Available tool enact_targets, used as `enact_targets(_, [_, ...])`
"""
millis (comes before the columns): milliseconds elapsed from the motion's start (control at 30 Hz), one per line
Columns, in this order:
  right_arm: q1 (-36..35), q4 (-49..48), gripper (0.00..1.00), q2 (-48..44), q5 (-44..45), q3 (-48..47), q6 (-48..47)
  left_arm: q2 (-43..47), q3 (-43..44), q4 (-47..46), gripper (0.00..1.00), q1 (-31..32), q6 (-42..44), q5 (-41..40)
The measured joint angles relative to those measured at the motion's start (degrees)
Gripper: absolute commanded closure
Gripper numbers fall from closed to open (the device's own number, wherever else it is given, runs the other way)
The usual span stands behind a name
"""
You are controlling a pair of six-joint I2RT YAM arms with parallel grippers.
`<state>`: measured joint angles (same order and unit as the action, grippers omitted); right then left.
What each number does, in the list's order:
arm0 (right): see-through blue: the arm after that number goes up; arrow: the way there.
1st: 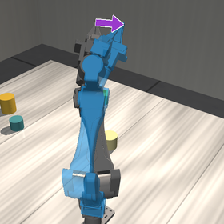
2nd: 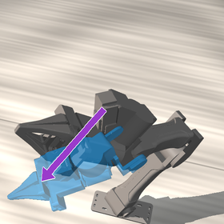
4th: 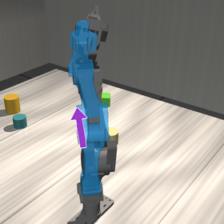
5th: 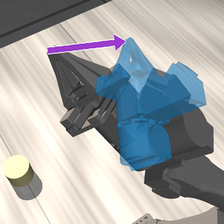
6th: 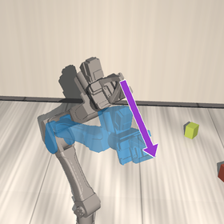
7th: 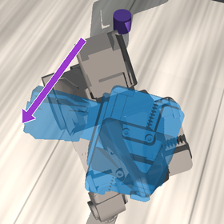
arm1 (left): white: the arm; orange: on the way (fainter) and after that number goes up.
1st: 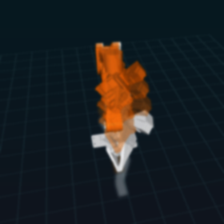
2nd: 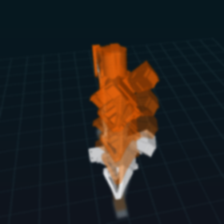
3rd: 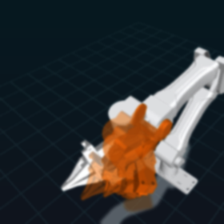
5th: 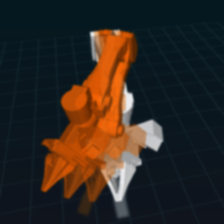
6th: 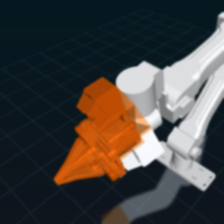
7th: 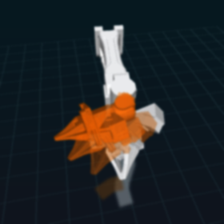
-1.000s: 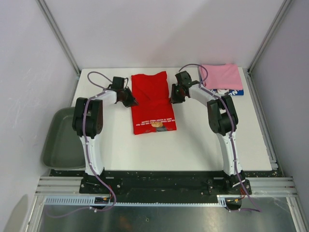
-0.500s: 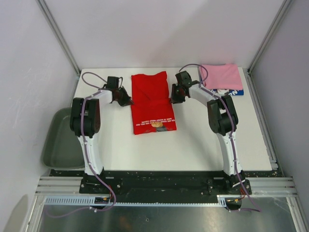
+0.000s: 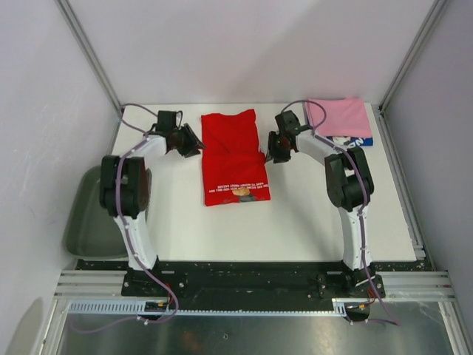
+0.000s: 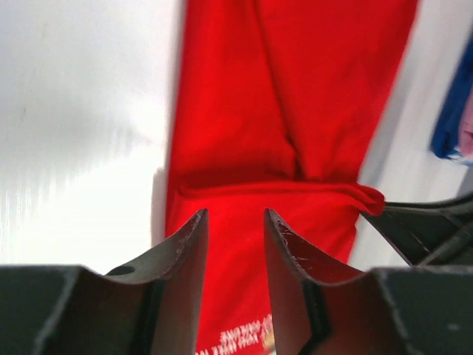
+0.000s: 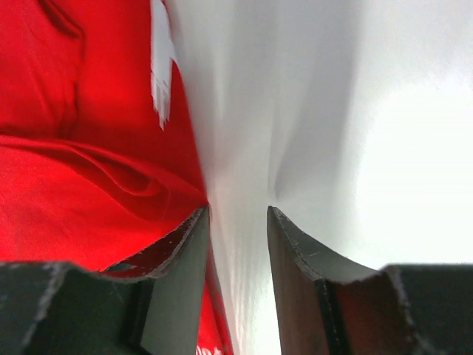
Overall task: Fold and stack the t-shirts
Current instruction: Fold the folded rectangular tshirt in 1/3 of the way, then grab one side of the 2/3 rectangular tshirt with both arms
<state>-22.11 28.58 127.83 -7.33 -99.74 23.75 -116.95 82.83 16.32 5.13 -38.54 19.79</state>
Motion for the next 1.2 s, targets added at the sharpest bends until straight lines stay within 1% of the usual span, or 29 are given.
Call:
enact_targets(133, [0.61, 0.02, 0.59, -6.86, 0.46, 7.50, 0.70, 10.84, -6.67, -0.83, 0.56, 0.74, -0.24, -0.11])
enact_targets(233, [0.70, -0.33, 0.60, -14.73, 0.42, 15.85, 1.97, 19.43, -13.70, -1.51, 0.58, 2.86, -0.63, -1.07])
enact_targets(300, [0.04, -1.01, 0.60, -18.47, 0.35, 20.11, 2.80, 23.43, -18.49, -2.29, 0.59, 4.85, -1.20, -1.75])
enact_targets(400, [-2.16, -2.38, 0.60, -21.38, 0.07, 24.96, 3.82, 27.52, -26.49, -2.54, 0.64, 8.52, -2.47, -3.10])
enact_targets(567, [-5.55, -4.22, 0.62, -21.64, -0.26, 29.97, 5.40, 30.49, -35.43, -2.47, 0.71, 12.57, -3.76, -4.68])
enact_targets(767, [-5.97, -5.51, 0.64, -21.66, 0.02, 31.45, 6.84, 35.45, -41.77, -2.95, 0.74, 13.38, -4.39, -6.19])
enact_targets(933, [-7.19, -6.86, 0.65, -22.45, 1.05, 32.81, 7.61, 38.66, -44.63, -3.65, 0.77, 13.40, -4.59, -7.06])
enact_targets(1200, [-8.59, -8.52, 0.64, -26.14, 1.05, 39.08, 9.05, 38.84, -45.57, -4.11, 0.77, 13.40, -4.59, -7.48])
